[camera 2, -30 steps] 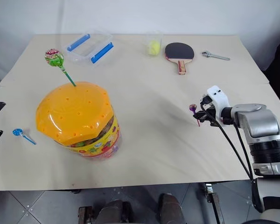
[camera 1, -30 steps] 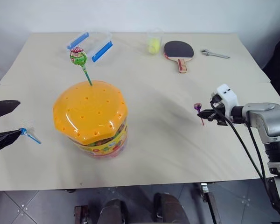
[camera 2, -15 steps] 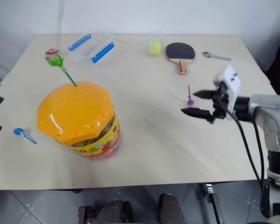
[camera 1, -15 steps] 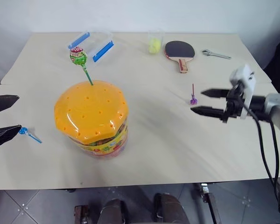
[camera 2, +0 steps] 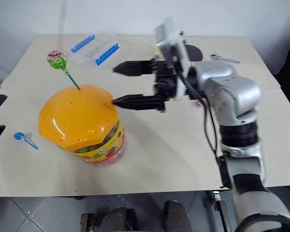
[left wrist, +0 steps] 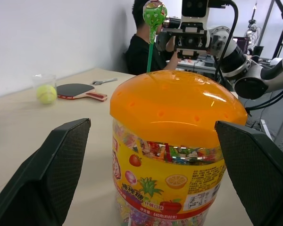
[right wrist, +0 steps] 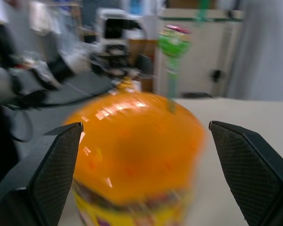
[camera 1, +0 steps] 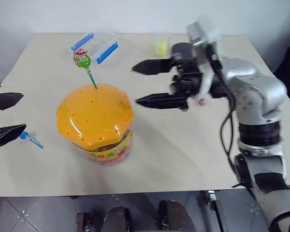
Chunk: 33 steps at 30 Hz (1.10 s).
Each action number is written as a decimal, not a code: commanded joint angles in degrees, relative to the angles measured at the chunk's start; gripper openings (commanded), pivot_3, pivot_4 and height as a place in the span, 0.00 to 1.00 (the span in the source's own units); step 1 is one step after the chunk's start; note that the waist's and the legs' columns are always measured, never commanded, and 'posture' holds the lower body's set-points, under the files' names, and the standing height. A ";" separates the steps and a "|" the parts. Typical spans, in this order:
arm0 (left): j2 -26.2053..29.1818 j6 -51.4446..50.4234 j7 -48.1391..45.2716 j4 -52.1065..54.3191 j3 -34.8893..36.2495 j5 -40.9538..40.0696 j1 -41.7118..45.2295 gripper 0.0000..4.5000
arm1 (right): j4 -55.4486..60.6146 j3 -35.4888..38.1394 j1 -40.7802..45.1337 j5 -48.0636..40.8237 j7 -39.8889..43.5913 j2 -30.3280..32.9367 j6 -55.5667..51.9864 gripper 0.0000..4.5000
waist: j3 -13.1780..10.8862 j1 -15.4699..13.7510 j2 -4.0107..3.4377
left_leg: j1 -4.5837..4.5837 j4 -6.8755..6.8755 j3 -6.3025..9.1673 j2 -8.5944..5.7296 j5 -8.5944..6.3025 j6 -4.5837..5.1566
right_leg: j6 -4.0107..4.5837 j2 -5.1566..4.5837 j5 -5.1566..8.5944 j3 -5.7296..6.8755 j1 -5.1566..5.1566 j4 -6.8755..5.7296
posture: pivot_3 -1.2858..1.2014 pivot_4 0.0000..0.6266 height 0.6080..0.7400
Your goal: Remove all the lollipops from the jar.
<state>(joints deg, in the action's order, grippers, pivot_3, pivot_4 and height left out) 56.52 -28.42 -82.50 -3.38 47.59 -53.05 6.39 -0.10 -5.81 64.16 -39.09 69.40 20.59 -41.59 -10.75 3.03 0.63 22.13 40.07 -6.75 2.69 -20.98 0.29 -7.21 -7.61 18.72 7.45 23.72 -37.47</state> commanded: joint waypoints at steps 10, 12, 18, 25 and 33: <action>-4.53 -1.57 4.17 10.35 8.11 -4.58 -8.55 1.00 | -16.90 -4.25 9.50 7.88 -3.03 -16.60 10.69 0.99 | 0.01 1.84 0.01 | 0.00 -0.02 0.48 0.01 -0.02 -0.04 | 0.00 0.03 0.00 0.08 -0.02 -0.31 | 0.52 0.24 1.00; -4.98 -1.57 4.68 11.18 8.56 -5.07 -9.29 1.00 | -17.44 -3.49 10.42 6.92 -3.32 -17.48 8.63 0.91 | 0.01 1.88 0.02 | 0.00 -0.02 0.57 0.00 -0.02 -0.05 | 0.00 0.04 0.00 0.08 -0.06 -0.32 | 0.52 0.24 1.00; -5.54 -1.17 5.45 12.09 8.88 -5.83 -10.52 1.00 | -16.81 -1.53 11.59 5.80 -3.07 -18.24 9.27 0.49 | 0.01 1.84 0.02 | 0.00 -0.02 0.72 -0.03 -0.03 -0.06 | 0.00 0.04 0.00 0.07 -0.13 -0.32 | 0.52 0.24 1.00; -5.10 -0.53 5.37 10.47 6.57 -5.33 -8.14 1.00 | -17.64 1.83 15.33 5.62 -4.78 -18.05 10.79 0.01 | 0.01 1.87 0.02 | 0.00 -0.04 0.72 -0.03 -0.03 -0.07 | 0.00 0.05 0.00 0.08 -0.13 -0.31 | 0.52 0.24 1.00; -4.23 0.03 4.71 7.54 2.69 -4.25 -4.13 1.00 | -26.62 7.47 21.89 9.06 -9.07 -13.56 17.50 0.01 | 0.02 1.90 0.03 | 0.00 -0.05 0.73 -0.06 -0.03 -0.07 | 0.00 0.05 0.00 0.07 -0.14 -0.31 | 0.52 0.24 1.00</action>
<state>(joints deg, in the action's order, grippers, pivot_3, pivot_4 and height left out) 50.84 -29.32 -77.49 4.42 49.95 -57.37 1.91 -25.31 -0.65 84.17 -31.06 61.55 5.84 -26.49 -10.73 4.93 0.66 22.13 40.02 -6.04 2.63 -21.01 0.22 -7.21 -7.56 18.72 7.51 23.58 -37.78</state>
